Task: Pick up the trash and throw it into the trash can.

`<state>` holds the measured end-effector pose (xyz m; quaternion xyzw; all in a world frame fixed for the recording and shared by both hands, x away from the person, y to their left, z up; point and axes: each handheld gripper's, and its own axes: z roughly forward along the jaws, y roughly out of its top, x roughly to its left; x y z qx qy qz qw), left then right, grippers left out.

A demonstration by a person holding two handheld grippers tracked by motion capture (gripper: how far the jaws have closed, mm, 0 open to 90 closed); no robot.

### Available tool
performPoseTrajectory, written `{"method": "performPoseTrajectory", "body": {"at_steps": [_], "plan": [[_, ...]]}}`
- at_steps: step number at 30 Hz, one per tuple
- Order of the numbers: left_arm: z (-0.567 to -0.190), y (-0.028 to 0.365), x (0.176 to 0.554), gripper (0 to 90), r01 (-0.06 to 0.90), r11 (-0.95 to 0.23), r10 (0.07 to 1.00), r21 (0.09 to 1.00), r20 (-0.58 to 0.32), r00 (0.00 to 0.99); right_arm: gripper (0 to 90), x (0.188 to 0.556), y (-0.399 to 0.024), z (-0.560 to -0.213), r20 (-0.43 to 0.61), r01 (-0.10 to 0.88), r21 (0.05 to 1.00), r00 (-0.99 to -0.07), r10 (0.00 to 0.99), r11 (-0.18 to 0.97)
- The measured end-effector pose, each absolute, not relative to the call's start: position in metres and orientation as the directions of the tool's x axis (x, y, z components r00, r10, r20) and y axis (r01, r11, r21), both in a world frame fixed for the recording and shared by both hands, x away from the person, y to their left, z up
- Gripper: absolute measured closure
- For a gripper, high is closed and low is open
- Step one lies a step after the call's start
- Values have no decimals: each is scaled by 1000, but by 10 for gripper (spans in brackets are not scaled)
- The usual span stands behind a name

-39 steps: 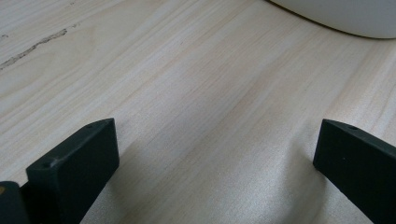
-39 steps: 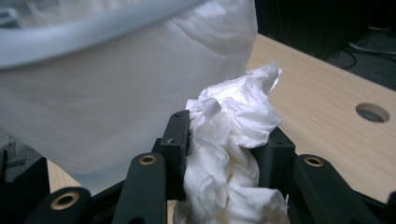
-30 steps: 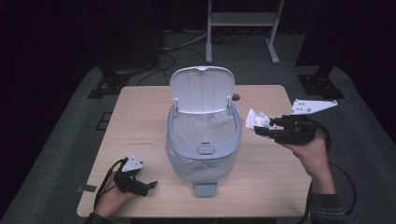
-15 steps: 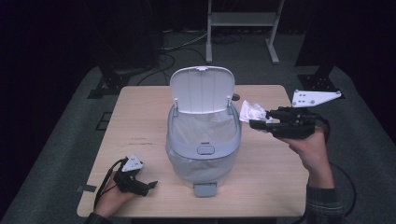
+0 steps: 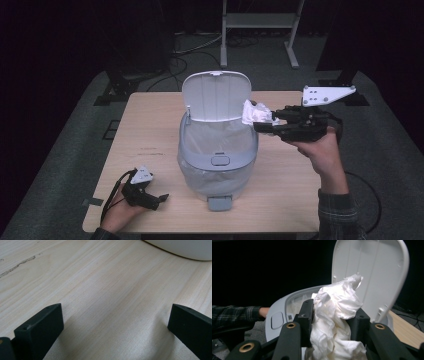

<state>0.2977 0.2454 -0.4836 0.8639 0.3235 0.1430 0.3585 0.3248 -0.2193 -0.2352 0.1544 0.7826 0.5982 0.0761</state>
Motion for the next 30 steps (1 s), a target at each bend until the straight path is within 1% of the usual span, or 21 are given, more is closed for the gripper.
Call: {"method": "performPoseTrajectory", "body": {"at_steps": [19,30], "plan": [[-484,245,298,0,455,-535,659,712,15,752,605,339,-173,-227,60,131,955,-964,260,265],[-484,245,298,0,453,-537,657,712,15,754,602,347,-149,-225,54,126,947,-969,239,296]]}}
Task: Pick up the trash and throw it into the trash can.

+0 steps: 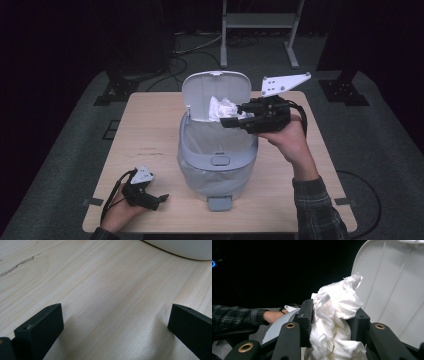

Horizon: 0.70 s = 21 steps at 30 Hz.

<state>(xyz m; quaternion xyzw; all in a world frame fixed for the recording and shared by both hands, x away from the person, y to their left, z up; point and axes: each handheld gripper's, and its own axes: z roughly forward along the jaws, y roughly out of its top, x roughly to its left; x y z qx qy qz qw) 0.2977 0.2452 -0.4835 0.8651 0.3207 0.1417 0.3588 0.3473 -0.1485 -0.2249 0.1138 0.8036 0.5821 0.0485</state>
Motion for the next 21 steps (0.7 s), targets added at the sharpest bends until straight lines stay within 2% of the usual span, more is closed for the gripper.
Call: {"method": "performPoseTrajectory", "body": {"at_steps": [9,15,16,17,21], "plan": [[-484,245,298,0,454,-536,656,712,14,754,584,356,-132,-233,66,140,935,-972,228,327],[-484,245,298,0,454,-536,656,712,13,755,378,360,-125,-237,73,155,925,-969,236,348],[-484,245,298,0,454,-536,656,712,13,755,378,360,-125,-237,73,155,925,-969,236,348],[-484,245,298,0,453,-537,656,712,15,754,336,360,-125,-237,72,157,925,-967,246,346],[-483,245,298,0,451,-539,653,711,15,757,323,361,-126,-238,75,160,926,-966,248,342]]}}
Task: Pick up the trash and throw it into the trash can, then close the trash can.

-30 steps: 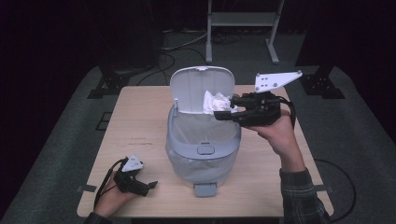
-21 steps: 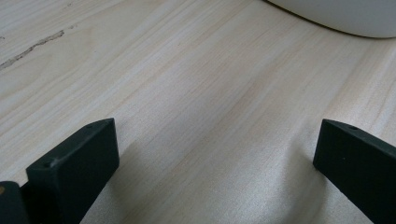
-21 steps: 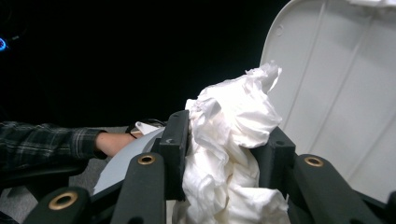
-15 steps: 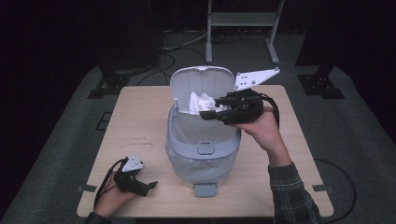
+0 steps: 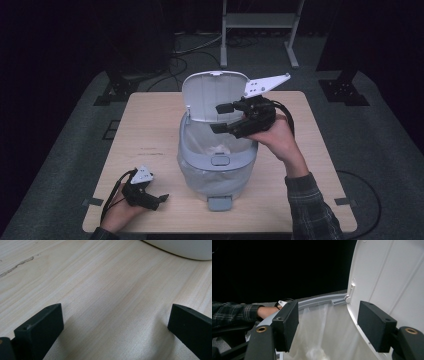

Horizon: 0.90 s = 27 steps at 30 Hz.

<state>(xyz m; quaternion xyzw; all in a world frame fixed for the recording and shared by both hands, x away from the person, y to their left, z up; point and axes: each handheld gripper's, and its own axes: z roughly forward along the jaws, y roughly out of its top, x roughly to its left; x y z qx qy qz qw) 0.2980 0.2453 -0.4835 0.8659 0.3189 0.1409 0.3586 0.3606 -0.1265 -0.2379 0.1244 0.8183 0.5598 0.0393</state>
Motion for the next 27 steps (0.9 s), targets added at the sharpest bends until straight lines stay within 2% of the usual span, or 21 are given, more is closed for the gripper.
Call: {"method": "performPoseTrajectory", "body": {"at_steps": [17,21,22,23,24,27], "plan": [[-483,245,298,0,450,-541,651,711,16,759,403,355,-157,-238,70,162,934,-957,280,318],[-483,245,298,0,450,-540,651,711,15,759,449,356,-163,-239,75,170,932,-954,289,321],[-483,245,299,0,449,-540,651,711,15,759,513,357,-168,-240,75,173,931,-952,295,322],[-483,245,299,0,449,-540,651,711,15,759,513,357,-168,-240,75,173,931,-952,295,322],[-484,245,299,0,448,-541,650,712,15,760,569,356,-172,-240,71,171,932,-951,302,320],[-484,245,299,0,447,-542,649,712,16,761,616,356,-177,-241,66,173,931,-946,317,322]]}}
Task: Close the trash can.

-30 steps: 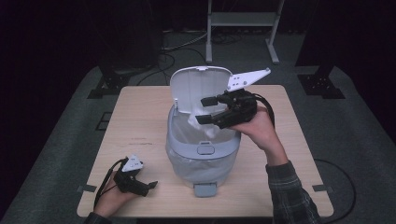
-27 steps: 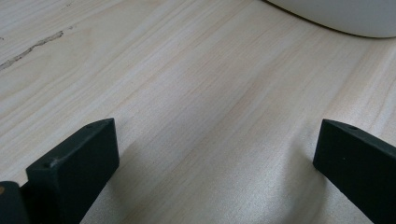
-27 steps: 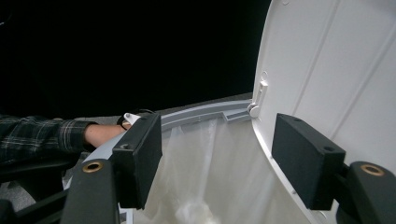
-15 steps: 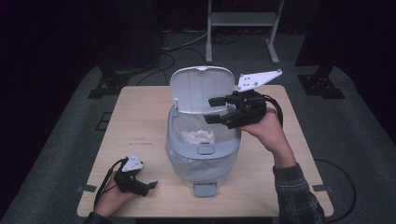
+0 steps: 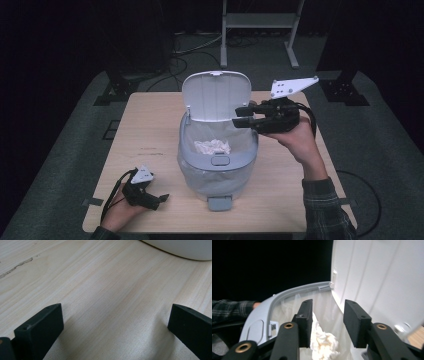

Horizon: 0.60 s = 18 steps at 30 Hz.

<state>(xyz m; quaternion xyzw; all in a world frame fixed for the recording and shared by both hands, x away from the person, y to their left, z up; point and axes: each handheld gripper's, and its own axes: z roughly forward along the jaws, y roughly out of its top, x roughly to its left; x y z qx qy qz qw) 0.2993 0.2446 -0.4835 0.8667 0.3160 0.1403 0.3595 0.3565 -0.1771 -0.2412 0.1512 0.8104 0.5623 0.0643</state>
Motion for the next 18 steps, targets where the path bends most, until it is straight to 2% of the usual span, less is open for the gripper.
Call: {"method": "performPoseTrajectory", "body": {"at_steps": [5,6,8,18], "plan": [[-483,244,300,0,445,-545,644,710,15,765,712,356,-185,-242,47,170,933,-932,360,318],[-484,244,300,0,446,-544,644,711,13,765,804,356,-190,-242,37,174,931,-920,390,321],[-484,243,301,0,446,-543,644,712,13,765,887,357,-194,-242,35,179,930,-913,406,322],[-484,243,301,0,446,-543,645,712,13,764,899,374,-214,-237,35,198,938,-871,489,284]]}}
